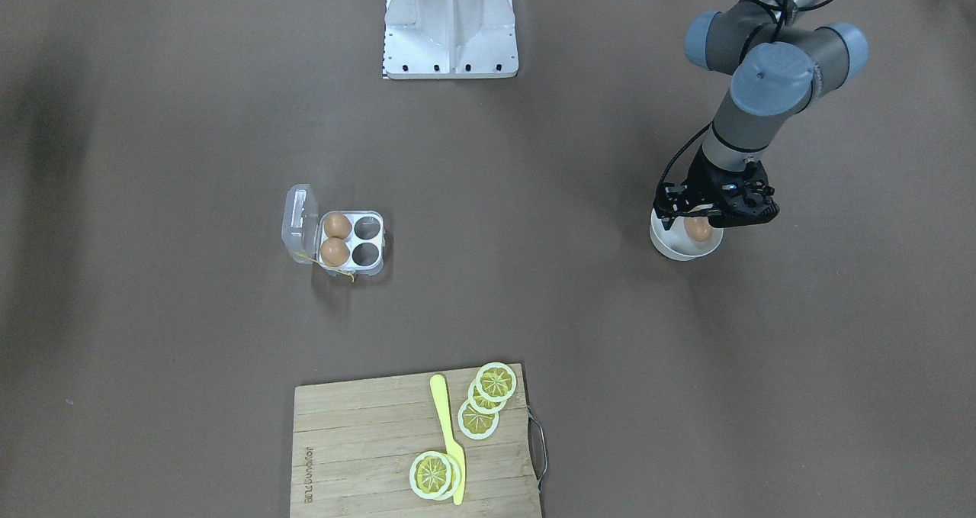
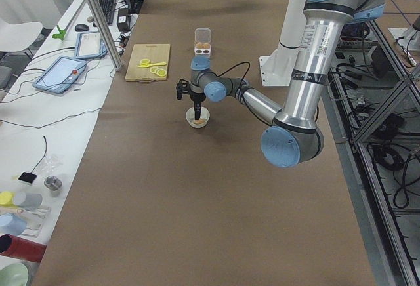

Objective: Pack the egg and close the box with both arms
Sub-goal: 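Lower the left gripper into the bowl and close on the egg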

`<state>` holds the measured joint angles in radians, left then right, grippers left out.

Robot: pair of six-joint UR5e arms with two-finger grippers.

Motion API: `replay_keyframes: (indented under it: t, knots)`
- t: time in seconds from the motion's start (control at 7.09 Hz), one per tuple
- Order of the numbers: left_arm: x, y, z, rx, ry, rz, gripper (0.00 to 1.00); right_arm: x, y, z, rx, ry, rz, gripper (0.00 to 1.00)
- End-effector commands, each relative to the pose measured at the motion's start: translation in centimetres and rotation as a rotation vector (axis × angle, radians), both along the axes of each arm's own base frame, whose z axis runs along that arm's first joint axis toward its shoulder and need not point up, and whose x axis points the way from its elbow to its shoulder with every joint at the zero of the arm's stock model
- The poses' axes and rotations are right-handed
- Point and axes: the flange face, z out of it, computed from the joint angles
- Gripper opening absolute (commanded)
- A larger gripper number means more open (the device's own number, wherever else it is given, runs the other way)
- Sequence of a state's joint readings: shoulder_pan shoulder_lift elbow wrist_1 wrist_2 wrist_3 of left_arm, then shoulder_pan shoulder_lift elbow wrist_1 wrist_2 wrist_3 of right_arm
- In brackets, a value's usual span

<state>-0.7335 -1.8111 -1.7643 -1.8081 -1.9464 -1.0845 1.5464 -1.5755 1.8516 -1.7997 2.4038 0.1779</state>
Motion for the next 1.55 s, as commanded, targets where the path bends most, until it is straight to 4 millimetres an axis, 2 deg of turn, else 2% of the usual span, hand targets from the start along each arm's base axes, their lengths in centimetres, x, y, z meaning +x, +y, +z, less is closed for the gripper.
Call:
replay_keyframes:
  t: [0.0, 0.56, 1.41]
  knots:
    - [0.74, 0.08, 0.50, -0.001, -0.014, 0.004, 0.81, -0.01, -0.05, -0.04, -0.001, 0.000, 0.000, 1.00]
    - [0.43, 0.25, 0.99, -0.005, -0.019, 0.006, 0.80, -0.01, -0.26, -0.31, 0.002, 0.000, 0.000, 1.00]
    - [1.36, 0.29, 1.03, -0.005, -0.019, 0.017, 0.78, 0.00, -0.26, -0.13, -0.003, 0.002, 0.000, 1.00]
